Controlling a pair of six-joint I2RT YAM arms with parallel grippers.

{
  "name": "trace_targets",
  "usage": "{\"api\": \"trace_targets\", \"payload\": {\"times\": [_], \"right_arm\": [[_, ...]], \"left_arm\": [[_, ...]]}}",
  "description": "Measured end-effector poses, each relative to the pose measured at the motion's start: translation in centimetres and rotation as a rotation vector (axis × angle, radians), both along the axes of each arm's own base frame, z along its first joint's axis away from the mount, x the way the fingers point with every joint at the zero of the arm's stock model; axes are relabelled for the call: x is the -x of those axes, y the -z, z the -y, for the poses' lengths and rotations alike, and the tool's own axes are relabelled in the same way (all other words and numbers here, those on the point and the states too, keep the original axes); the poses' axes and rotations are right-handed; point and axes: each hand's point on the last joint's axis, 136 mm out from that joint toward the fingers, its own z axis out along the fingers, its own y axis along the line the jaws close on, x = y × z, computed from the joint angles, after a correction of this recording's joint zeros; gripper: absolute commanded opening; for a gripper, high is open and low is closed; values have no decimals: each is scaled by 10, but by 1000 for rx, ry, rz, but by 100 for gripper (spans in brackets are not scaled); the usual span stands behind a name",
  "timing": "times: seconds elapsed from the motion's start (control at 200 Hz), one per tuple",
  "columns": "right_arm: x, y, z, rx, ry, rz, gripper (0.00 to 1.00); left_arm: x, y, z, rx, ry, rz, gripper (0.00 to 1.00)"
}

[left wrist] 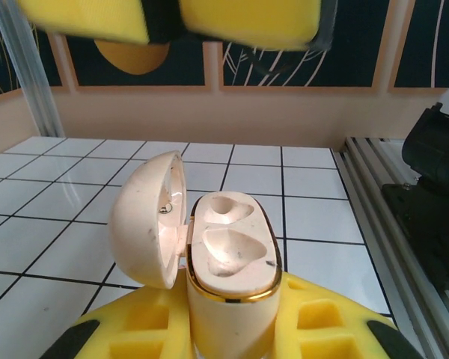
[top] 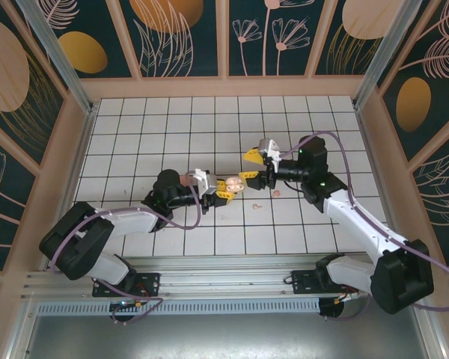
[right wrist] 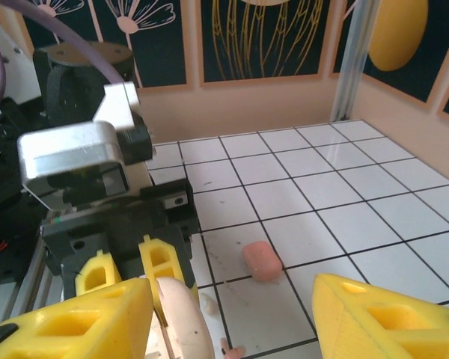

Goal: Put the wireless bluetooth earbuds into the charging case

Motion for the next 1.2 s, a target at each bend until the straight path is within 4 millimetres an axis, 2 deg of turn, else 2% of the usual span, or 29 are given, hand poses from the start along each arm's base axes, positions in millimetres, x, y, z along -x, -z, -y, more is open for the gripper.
{"api": "trace_targets", "payload": {"times": [0.08,0.155,0.38,0.505,0.616,0.931,1.201], "right_arm": [[1,2,5,19,25,-7,58],[1,13,12,76,66,-20,58],[3,77,39,353,155,-73,54],[4,114,50,525,154,-87,54],[4,137,56,649,129,-80,52],[7,187,58,916,-14,18,51],[7,221,55,1038,-101,15,49]], "left_arm": [[-1,3,-1,3,-11,-17,19],[-2,6,-4,7,-22,-33,19],[-13,20,-32,9,-105,-112,19],[-17,17,-45,31,-143,-129,19],[-17,12,-52,59,-159,-133,19],[-19,4,-55,103,-165,-142,19],[-17,5,-55,111,-166,-159,18]]}}
